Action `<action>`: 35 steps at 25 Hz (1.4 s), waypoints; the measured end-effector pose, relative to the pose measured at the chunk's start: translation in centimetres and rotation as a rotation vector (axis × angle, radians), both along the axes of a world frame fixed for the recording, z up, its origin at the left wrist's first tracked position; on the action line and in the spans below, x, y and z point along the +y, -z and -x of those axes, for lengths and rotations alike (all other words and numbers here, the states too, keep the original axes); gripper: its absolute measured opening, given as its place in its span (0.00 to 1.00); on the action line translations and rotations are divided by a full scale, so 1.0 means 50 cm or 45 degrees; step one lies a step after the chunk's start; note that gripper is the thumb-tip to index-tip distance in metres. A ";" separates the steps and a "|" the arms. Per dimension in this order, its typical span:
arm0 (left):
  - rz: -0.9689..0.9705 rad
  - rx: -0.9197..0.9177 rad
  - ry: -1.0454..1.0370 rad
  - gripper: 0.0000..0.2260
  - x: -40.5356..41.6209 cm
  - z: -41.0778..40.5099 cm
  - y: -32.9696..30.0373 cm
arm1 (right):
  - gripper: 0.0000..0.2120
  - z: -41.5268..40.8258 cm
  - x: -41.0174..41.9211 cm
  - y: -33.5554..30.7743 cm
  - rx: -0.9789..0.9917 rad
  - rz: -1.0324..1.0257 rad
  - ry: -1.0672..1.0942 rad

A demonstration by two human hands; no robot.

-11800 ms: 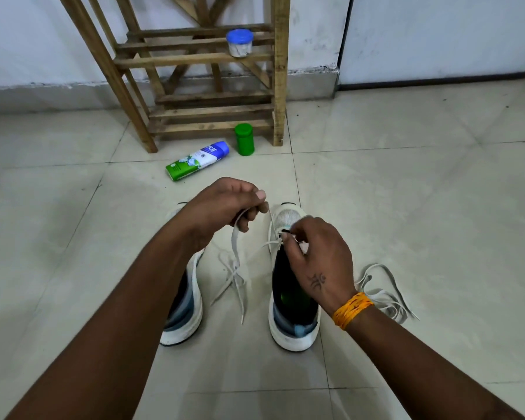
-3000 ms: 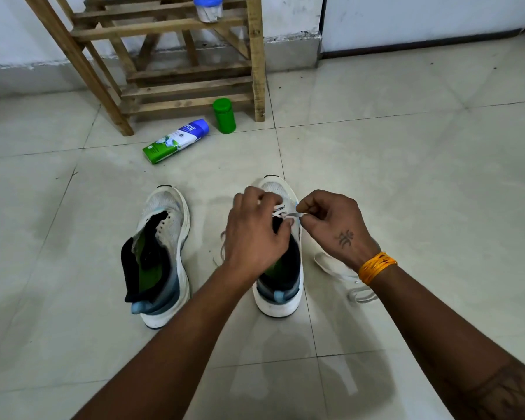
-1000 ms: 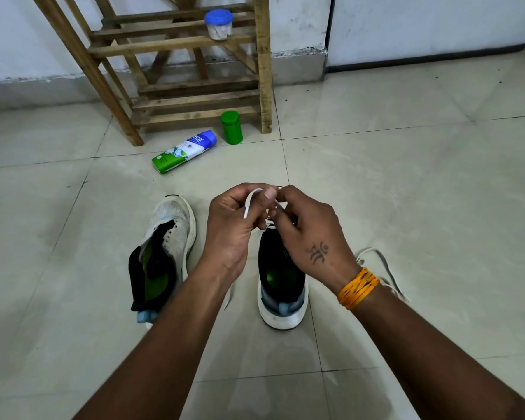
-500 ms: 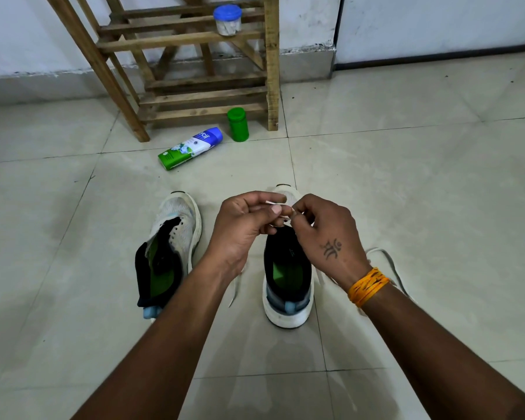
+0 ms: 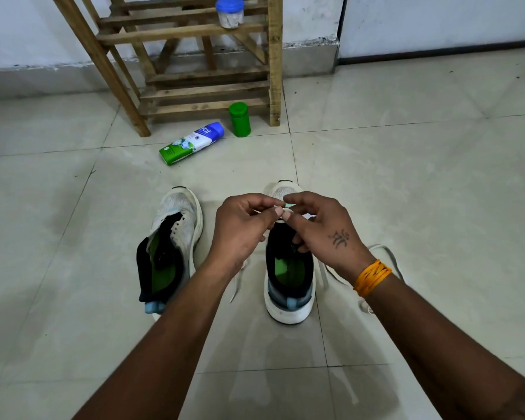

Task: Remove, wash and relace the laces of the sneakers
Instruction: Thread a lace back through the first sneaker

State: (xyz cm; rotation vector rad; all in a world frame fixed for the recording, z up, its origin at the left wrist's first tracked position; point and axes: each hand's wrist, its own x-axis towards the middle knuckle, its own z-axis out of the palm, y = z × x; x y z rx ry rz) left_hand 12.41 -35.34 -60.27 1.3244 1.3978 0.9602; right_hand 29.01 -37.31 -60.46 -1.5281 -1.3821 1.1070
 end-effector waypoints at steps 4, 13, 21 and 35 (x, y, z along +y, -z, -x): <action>0.002 0.138 -0.087 0.05 0.003 0.006 0.019 | 0.05 -0.003 0.016 0.020 -0.135 -0.130 0.102; 0.125 0.362 -0.062 0.04 -0.019 -0.006 0.041 | 0.06 0.003 0.042 0.065 -0.426 -0.065 0.087; 0.349 -0.086 -0.170 0.12 -0.010 0.007 0.056 | 0.08 0.033 0.046 0.084 -0.476 0.024 0.030; 0.213 -0.028 -0.128 0.04 -0.026 -0.008 0.072 | 0.20 0.038 0.054 0.067 -0.074 0.362 0.161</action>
